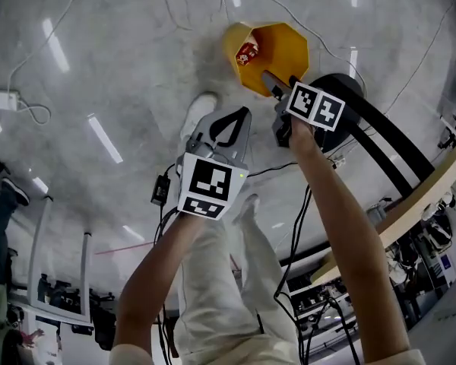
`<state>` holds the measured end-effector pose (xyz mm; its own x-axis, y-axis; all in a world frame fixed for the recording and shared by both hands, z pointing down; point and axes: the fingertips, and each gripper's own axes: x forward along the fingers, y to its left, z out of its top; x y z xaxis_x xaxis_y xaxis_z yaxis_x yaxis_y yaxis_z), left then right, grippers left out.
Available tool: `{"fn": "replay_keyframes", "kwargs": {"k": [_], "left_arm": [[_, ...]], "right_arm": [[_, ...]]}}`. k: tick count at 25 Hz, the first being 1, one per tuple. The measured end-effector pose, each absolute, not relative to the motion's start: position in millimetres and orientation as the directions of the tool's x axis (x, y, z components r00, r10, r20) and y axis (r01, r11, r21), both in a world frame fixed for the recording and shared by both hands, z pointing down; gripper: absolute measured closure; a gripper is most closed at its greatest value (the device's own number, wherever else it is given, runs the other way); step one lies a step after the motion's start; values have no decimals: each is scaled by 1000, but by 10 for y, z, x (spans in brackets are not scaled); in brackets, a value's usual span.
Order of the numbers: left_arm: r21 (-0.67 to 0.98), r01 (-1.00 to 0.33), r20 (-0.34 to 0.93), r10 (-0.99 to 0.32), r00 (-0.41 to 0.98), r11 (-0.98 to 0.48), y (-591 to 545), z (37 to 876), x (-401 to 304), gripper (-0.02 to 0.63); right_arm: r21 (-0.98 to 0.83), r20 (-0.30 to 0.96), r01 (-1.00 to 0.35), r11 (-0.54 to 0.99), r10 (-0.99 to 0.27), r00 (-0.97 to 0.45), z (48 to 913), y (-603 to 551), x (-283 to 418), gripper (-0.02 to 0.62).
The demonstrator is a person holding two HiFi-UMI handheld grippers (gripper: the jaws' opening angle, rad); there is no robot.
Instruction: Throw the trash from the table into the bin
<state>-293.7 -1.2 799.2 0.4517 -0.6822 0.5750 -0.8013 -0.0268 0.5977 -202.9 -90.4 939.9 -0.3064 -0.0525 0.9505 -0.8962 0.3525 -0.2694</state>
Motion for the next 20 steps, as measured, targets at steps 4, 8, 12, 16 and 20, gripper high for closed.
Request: {"fn": "replay_keyframes", "kwargs": {"k": [4, 8, 12, 16, 20], "left_arm": [[568, -820, 580, -674, 458, -69, -72, 7603, -2825, 600], [563, -822, 593, -652, 473, -84, -13, 7083, -2679, 600], [505, -854, 591, -672, 447, -124, -266, 6618, -2734, 600], [477, -862, 570, -687, 451, -170, -314, 5987, -2496, 600], [439, -870, 540, -707, 456, -227, -376, 5412, -2264, 600]], "right_arm": [[-319, 936, -894, 314, -42, -349, 8879, -820, -1987, 187], [-396, 902, -862, 317, -42, -429, 8130, -643, -1939, 176], [-526, 817, -822, 218, -141, -560, 7413, -796, -2026, 254], [-618, 726, -748, 241, -189, -661, 6538, -645, -1938, 334], [-699, 609, -649, 301, -224, -761, 5787, -522, -1839, 348]]}}
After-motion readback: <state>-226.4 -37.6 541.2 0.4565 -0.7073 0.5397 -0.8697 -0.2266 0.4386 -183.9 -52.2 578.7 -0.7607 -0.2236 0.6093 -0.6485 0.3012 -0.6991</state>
